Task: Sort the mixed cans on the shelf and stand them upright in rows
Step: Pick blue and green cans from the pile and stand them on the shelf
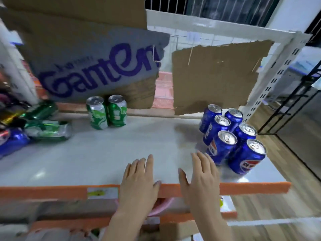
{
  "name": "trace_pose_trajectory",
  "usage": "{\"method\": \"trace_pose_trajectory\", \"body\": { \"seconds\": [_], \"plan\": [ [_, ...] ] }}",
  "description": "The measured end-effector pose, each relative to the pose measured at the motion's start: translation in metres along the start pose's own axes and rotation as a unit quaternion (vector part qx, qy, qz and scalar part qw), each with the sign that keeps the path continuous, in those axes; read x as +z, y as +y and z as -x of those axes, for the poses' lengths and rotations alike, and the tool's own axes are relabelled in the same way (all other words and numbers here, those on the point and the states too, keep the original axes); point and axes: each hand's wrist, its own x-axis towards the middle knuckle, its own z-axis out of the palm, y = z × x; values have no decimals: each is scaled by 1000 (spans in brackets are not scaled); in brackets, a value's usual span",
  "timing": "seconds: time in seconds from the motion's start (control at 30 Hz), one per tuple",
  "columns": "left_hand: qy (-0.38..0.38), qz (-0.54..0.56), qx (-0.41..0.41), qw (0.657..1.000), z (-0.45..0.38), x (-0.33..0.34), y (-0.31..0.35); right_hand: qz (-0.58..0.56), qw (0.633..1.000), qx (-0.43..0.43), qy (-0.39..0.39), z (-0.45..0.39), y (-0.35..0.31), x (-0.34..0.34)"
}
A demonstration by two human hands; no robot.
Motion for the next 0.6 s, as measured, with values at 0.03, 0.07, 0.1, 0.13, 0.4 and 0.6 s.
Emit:
{"method": "trace_pose_trajectory", "body": {
  "seconds": [0.03, 0.07, 0.1, 0.13, 0.4, 0.6],
  "plan": [
    [4, 4, -17, 1000, 17, -1, -24, 0, 1000, -14, -24, 12, -22, 10],
    [5, 2, -35, 999, 35, -6, -50, -5, 999, -25, -43, 25, -45, 20],
    [2, 1, -50, 999, 53, -9, -78, -12, 998, -34, -58, 39, -70, 30],
    [15, 1, -64, 998, 71, -11, -108, -20, 996, -43, -73, 54, -96, 39],
    [78, 19, -261, 962, 224, -56, -308, -61, 967, -179, -171, 153, -292, 73],
    [175, 3, -315, 933, 280, -80, -397, -94, 945, -232, -212, 167, -392, 79]
  ]
}}
